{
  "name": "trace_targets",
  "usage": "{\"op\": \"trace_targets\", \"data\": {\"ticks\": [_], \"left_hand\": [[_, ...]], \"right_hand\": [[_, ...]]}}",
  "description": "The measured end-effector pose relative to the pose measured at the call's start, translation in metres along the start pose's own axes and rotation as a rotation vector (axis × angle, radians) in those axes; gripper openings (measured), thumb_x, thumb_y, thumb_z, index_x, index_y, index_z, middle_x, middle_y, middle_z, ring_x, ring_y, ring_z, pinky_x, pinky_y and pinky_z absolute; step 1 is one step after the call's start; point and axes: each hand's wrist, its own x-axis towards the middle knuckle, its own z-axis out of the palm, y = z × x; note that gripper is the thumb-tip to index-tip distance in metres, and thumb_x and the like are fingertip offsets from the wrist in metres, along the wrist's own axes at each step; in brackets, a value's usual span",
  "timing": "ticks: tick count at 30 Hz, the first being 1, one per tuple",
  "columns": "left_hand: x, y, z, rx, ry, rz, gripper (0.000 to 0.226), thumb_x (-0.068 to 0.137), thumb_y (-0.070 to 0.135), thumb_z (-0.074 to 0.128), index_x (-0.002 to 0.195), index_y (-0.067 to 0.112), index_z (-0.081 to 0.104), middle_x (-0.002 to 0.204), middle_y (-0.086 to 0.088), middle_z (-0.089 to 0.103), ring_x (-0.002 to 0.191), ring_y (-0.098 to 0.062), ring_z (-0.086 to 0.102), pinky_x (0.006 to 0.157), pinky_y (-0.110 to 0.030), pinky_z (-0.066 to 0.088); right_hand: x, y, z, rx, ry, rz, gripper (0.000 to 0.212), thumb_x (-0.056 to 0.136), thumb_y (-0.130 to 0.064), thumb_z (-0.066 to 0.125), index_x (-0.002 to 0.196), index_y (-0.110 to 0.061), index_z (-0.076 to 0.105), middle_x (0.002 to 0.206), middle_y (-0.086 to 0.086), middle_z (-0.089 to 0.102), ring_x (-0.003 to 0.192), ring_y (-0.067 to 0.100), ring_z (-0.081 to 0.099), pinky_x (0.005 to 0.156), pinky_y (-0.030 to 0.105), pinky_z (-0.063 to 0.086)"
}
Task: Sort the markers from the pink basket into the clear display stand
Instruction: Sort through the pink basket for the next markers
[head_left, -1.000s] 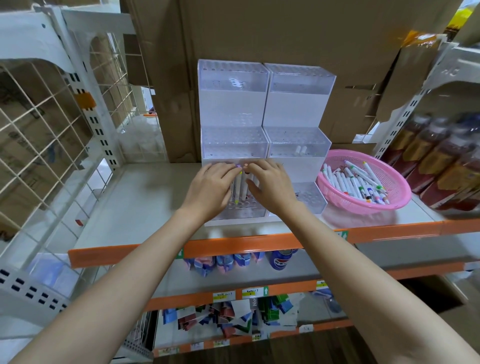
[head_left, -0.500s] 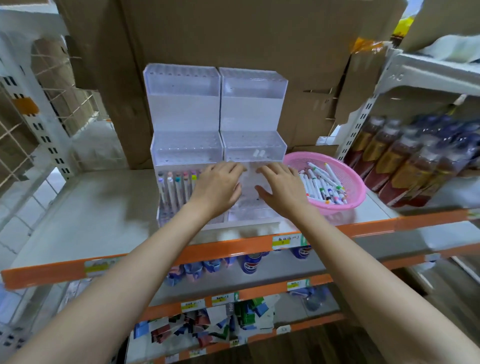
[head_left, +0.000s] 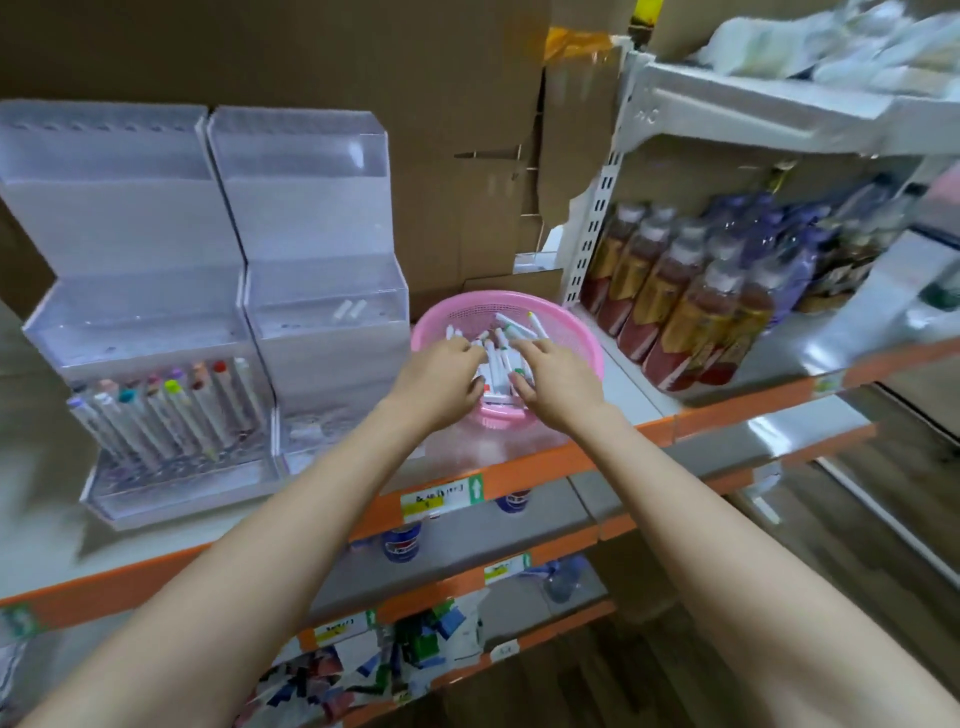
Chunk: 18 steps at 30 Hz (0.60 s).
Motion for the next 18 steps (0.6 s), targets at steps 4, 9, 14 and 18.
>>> {"op": "trace_targets", "data": {"ticks": [4,9,14,18], "left_hand": [[0.025,0.008,0.008,0.114,-0.148,-0.121,0.029,0.093,0.022,0.046,0.115,0.01,0.059,0.116,-0.011,0.058,0.104,-0.029,0.056,0.071,-0.034,0.044],[0.045,0.012,0.013,0.19,-0.28,-0.219,0.021,0.091,0.013,0.051,0.107,0.006,0.062,0.111,-0.015,0.063,0.102,-0.03,0.058,0.069,-0.035,0.043],[0.058,0.01,0.023,0.003,-0.248,-0.306,0.018,0.09,0.008,0.05,0.095,-0.004,0.063,0.104,-0.025,0.063,0.097,-0.037,0.058,0.076,-0.04,0.045],[0.065,0.011,0.029,-0.06,-0.242,-0.348,0.021,0.093,0.02,0.053,0.092,0.0,0.061,0.102,-0.024,0.063,0.096,-0.038,0.059,0.071,-0.037,0.041]], "right_hand": [[0.02,0.012,0.004,0.005,-0.087,0.047,0.047,0.095,-0.026,0.046,0.14,-0.018,0.043,0.132,0.011,0.052,0.114,0.034,0.054,0.083,0.041,0.047],[0.039,0.014,0.013,-0.04,-0.086,0.03,0.022,0.089,-0.018,0.05,0.105,-0.009,0.063,0.114,0.01,0.06,0.104,0.033,0.057,0.068,0.035,0.041],[0.053,0.017,0.018,0.097,-0.161,0.068,0.038,0.091,-0.037,0.055,0.06,-0.016,0.048,0.07,0.003,0.052,0.08,0.027,0.057,0.06,0.03,0.033],[0.059,0.019,0.019,0.153,-0.27,0.099,0.049,0.09,-0.044,0.059,0.053,-0.018,0.039,0.054,-0.001,0.041,0.056,0.017,0.041,0.048,0.029,0.024]]}}
